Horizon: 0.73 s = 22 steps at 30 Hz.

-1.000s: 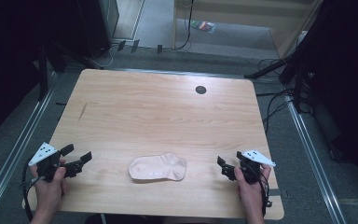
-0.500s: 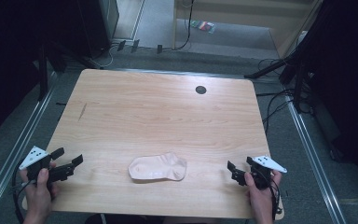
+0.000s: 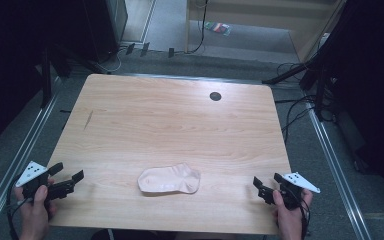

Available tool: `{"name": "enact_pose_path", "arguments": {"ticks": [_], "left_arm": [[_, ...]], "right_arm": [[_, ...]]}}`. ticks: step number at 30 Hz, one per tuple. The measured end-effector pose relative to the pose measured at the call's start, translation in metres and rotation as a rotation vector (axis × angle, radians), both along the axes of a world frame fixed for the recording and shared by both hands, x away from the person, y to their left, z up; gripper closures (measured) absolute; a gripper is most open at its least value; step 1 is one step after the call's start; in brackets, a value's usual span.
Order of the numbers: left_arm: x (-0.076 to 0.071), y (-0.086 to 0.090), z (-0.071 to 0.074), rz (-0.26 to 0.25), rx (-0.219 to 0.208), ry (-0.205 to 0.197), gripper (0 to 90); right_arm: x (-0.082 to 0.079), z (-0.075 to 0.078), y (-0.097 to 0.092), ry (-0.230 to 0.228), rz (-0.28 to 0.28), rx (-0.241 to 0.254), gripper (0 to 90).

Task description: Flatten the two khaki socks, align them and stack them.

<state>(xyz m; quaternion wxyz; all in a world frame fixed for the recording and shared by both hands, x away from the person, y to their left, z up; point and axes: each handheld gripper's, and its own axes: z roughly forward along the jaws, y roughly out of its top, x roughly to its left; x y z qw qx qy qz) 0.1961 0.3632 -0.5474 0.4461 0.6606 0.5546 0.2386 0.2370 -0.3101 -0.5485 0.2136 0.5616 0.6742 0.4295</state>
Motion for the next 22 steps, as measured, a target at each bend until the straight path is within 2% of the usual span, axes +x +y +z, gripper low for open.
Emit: {"name": "enact_pose_path", "arguments": {"ticks": [3,6,11,14,22], "left_arm": [[0.000,-0.001,0.000,0.005,0.011,-0.005,13.4],[0.001,-0.004,-0.002,0.019,0.042,-0.011,12.5],[0.004,-0.008,-0.004,0.009,0.064,-0.010,10.2],[0.005,-0.010,-0.004,0.005,0.078,-0.004,10.1],[0.006,-0.009,-0.004,0.004,0.066,-0.006,9.0]], "right_arm": [[-0.003,0.000,-0.004,0.000,-0.002,0.000,13.5],[-0.006,0.000,-0.008,0.003,-0.010,0.005,13.5],[-0.008,-0.001,-0.014,0.003,-0.024,0.022,13.6],[-0.008,0.000,-0.013,0.010,-0.017,0.014,13.6],[-0.008,0.000,-0.013,0.004,-0.022,0.014,13.6]]}}
